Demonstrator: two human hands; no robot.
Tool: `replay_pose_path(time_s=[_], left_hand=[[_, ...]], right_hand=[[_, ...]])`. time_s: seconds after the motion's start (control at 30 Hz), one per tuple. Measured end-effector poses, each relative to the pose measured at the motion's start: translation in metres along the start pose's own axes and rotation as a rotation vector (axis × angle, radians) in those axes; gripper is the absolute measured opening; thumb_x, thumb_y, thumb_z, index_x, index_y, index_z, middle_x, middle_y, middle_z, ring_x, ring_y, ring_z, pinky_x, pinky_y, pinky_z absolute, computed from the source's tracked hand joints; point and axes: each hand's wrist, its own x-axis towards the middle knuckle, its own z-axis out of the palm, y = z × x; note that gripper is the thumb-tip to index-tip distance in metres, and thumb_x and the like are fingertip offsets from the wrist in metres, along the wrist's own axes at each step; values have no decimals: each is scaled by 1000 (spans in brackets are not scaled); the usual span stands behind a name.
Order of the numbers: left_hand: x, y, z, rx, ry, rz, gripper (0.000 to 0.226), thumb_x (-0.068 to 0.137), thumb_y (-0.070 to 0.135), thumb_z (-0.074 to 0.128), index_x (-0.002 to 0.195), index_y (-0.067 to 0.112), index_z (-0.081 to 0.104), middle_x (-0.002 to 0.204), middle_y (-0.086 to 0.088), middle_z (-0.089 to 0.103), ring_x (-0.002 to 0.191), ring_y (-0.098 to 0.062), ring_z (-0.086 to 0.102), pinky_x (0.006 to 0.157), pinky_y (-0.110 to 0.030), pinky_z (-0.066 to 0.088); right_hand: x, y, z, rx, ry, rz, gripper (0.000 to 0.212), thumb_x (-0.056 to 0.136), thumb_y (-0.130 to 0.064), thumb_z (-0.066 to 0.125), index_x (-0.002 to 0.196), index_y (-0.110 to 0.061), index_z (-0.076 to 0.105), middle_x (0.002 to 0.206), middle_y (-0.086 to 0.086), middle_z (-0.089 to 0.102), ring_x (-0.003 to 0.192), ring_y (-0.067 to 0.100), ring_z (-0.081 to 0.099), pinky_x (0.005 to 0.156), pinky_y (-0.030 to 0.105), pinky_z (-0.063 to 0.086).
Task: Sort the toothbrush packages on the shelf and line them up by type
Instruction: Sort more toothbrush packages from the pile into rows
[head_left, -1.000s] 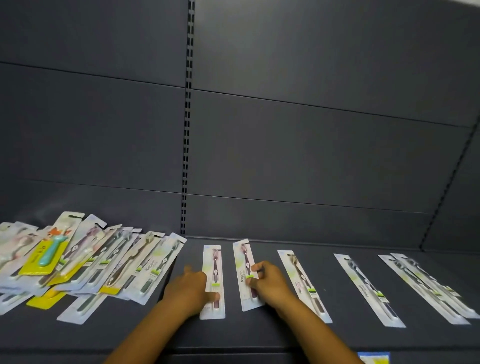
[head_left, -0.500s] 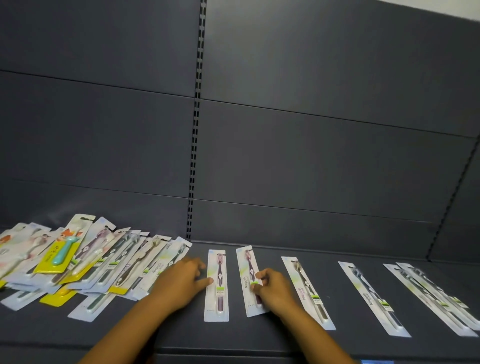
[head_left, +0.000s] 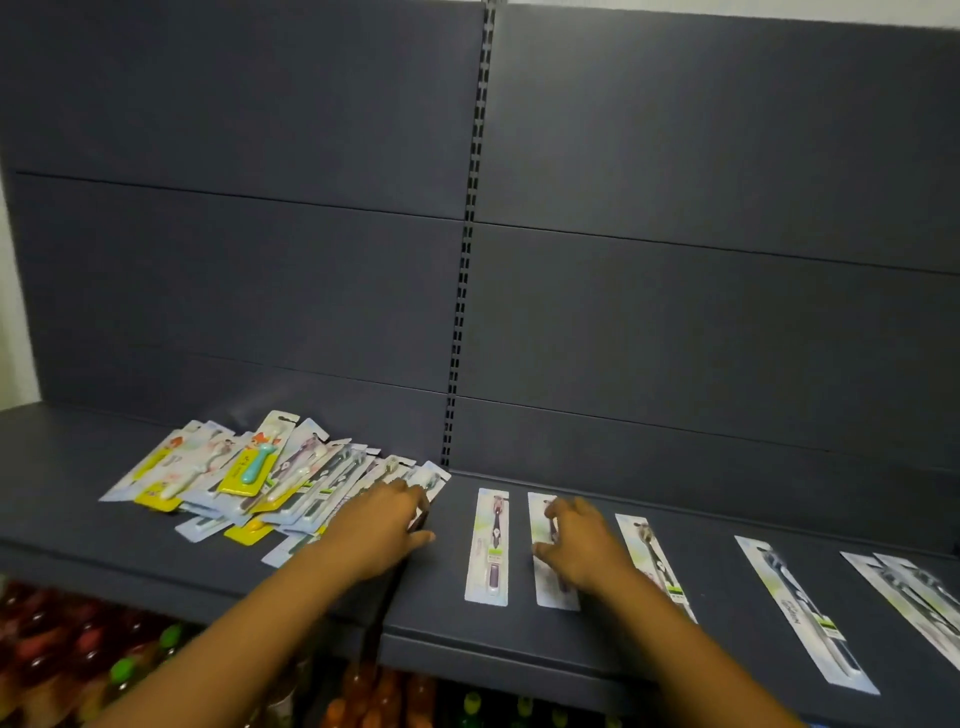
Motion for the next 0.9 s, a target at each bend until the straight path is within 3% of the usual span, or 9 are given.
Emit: replay_pose_path(time_s=[0.1, 0.43, 0.77, 0.9], left_hand=[[-13, -6, -24, 104, -13, -14, 49, 91, 49, 56, 133, 24, 49, 134, -2, 50, 121, -24, 50, 93, -38, 46], [-65, -79, -70, 190, -17, -188, 50, 91, 49, 57, 132, 21, 50, 134, -7, 48, 121, -27, 49, 89, -39, 47], [-70, -223, -82, 135, -18, -247, 49, 91, 51, 56, 132, 24, 50, 137, -2, 48, 123, -22, 49, 90, -34, 44], [-60, -298, -83, 69, -59, -279, 46, 90, 50, 58, 128, 26, 52, 135, 0, 49, 121, -23, 51, 93, -37, 45]], right_hand=[[-3, -20, -15, -76, -87, -56, 73, 85, -47, 66, 145, -18, 36, 151, 5, 35, 137, 28, 37, 109, 41, 39], [-14, -93, -19, -179, -170, -131, 86, 81, -53, 68, 149, -13, 30, 151, 10, 33, 138, 31, 34, 110, 44, 39], [17, -205, 20, -170, -158, -125, 84, 83, -50, 68, 148, -13, 31, 150, 12, 33, 138, 31, 33, 110, 42, 37], [43, -257, 44, -163, -165, -82, 84, 84, -52, 66, 149, -13, 30, 151, 13, 32, 138, 32, 33, 110, 40, 37]])
